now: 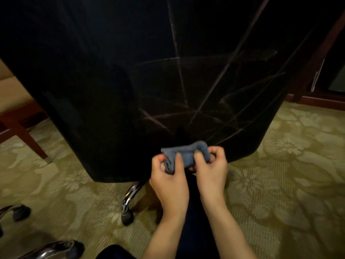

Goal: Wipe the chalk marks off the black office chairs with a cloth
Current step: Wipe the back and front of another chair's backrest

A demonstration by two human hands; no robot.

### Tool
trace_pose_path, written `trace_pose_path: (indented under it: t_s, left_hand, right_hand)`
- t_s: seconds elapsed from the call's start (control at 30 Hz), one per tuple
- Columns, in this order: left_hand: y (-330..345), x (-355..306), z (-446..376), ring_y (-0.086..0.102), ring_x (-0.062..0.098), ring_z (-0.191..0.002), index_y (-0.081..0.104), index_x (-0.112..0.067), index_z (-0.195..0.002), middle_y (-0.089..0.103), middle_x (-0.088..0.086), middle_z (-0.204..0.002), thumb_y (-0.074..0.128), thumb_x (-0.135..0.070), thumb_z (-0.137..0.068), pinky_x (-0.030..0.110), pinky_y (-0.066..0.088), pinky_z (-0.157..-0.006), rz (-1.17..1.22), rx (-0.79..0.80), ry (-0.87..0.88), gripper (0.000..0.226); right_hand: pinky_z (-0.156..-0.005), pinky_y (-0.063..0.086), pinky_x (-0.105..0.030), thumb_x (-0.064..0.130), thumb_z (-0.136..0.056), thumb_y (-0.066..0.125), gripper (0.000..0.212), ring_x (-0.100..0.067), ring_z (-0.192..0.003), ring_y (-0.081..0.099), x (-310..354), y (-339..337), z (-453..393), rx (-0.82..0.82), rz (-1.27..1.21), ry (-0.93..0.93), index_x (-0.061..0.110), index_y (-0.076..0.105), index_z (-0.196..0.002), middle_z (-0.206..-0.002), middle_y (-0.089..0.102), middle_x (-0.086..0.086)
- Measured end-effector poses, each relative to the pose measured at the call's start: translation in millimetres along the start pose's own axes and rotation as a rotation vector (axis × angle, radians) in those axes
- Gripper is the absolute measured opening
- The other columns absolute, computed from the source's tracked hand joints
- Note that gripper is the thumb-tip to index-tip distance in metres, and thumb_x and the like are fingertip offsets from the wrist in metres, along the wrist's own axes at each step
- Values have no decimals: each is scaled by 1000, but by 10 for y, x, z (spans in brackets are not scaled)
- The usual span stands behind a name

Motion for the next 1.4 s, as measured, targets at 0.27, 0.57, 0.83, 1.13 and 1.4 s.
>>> trace_pose_path:
  t_s: [0.27, 0.57, 0.83, 1.13, 1.4]
  left_hand:
    - [121, -525, -249, 71, 18, -70, 56, -23, -84, 72, 1, -72, 74, -20, -89, 38, 59, -66, 155, 51, 107, 19]
    - [-130, -132, -246, 70, 11, -70, 56, -21, -85, 71, -2, -75, 72, -15, -89, 26, 56, -65, 31, -3, 124, 18]
    - [-428, -7, -425, 63, -1, -68, 54, -31, -87, 67, -14, -74, 69, -17, -93, 18, 52, -62, -35, -106, 156, 21]
    - [-421, 434, -107, 62, 3, -66, 56, -25, -89, 64, -6, -71, 69, -22, -91, 38, 55, -66, -243, -26, 28, 14]
    - [-68, -432, -264, 62, -1, -66, 59, -24, -86, 69, -15, -74, 72, -17, -89, 32, 56, -67, 100, 5, 99, 15]
  right_hand:
    - [-57, 57, -38, 12, -84, 67, 15, -14, -61, 66, 704, -6, -197, 17, -33, -179, 20, 54, -87, -68, 67, 4]
    - [-56, 55, -29, 14, -91, 65, 16, -8, -64, 64, 191, 175, 142, 34, 4, -136, 20, 51, -91, -73, 64, 3]
    - [-55, 54, -24, 21, -91, 65, 14, -6, -68, 66, 118, 479, 394, 137, 5, -136, 21, 51, -94, -77, 66, 5]
    - [-50, 49, -24, 16, -90, 68, 20, -4, -65, 62, -344, 219, 498, 39, 184, -21, 25, 51, -89, -71, 62, 5]
    - [-60, 50, -20, 15, -84, 69, 15, -2, -68, 63, 546, 44, 116, -98, 75, -235, 19, 57, -92, -72, 64, 8]
Point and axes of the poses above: each hand's wrist, its own z-axis away from the middle knuckle, its own y-axis out of the palm, x = y × z, the point moved 3 cm from there along -z, towards the middle knuckle
